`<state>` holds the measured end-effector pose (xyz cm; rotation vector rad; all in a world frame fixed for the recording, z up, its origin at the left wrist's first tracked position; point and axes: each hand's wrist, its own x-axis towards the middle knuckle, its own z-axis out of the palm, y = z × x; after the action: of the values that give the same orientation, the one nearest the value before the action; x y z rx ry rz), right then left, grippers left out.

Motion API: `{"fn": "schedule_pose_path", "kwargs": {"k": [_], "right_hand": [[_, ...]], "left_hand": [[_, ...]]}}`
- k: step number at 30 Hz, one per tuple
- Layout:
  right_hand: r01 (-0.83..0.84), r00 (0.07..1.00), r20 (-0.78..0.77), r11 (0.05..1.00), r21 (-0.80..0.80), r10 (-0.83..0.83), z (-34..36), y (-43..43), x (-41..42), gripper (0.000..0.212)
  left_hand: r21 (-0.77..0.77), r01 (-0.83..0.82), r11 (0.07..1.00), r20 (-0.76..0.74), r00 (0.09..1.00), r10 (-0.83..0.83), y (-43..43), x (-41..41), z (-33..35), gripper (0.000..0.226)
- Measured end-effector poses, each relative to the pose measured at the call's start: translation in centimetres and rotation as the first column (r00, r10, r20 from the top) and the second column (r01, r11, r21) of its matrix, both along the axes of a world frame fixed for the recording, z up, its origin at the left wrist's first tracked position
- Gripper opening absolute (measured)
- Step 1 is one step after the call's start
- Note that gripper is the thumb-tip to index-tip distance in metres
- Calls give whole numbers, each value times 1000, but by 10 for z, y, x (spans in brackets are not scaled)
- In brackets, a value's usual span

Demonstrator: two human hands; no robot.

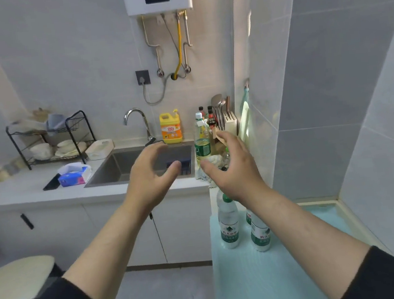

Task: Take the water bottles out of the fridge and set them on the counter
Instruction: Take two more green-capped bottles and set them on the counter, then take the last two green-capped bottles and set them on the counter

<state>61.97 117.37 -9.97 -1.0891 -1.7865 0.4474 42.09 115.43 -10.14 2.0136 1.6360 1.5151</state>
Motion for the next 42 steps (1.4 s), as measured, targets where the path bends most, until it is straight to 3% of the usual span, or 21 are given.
{"fn": "schedule_pose_path", "kwargs": {"k": [5, 9, 15, 19, 25, 28, 34, 38, 42], "right_hand": [[-143, 987, -46, 964, 224, 157, 87, -62, -48, 67], [-290, 942, -42, 875, 388, 332, 143, -110, -79, 70], [-460, 812, -31, 673, 579, 582, 206, -170, -119, 72], [-565, 684, -31, 556, 609, 729, 219, -203, -148, 74], [-733, 395, -38, 340, 589, 918, 212, -278, -197, 80], [-806, 215, -53, 208, 554, 975, 199, -335, -224, 73], [-871, -26, 0, -23, 491, 1000, 189, -470, -269, 64], [-870, -143, 53, -151, 469, 988, 185, -567, -293, 67], [-890, -218, 21, -208, 406, 976, 169, -658, -321, 66]], "left_hand": [[235, -29, 972, -6, 999, 31, -88, -51, 97, 58], [370, -89, 925, -40, 993, 111, -164, -66, 154, 50], [535, -279, 797, -148, 898, 414, -280, -77, 223, 58], [596, -417, 686, -169, 771, 615, -356, -79, 246, 66], [574, -662, 481, -173, 476, 862, -494, -70, 226, 75], [553, -756, 350, -164, 313, 936, -572, -63, 211, 74], [481, -874, 70, -120, 13, 993, -716, -51, 195, 68], [444, -895, -48, -80, -93, 992, -804, -45, 184, 71], [403, -907, -120, -38, -148, 988, -888, -56, 166, 73]]}}
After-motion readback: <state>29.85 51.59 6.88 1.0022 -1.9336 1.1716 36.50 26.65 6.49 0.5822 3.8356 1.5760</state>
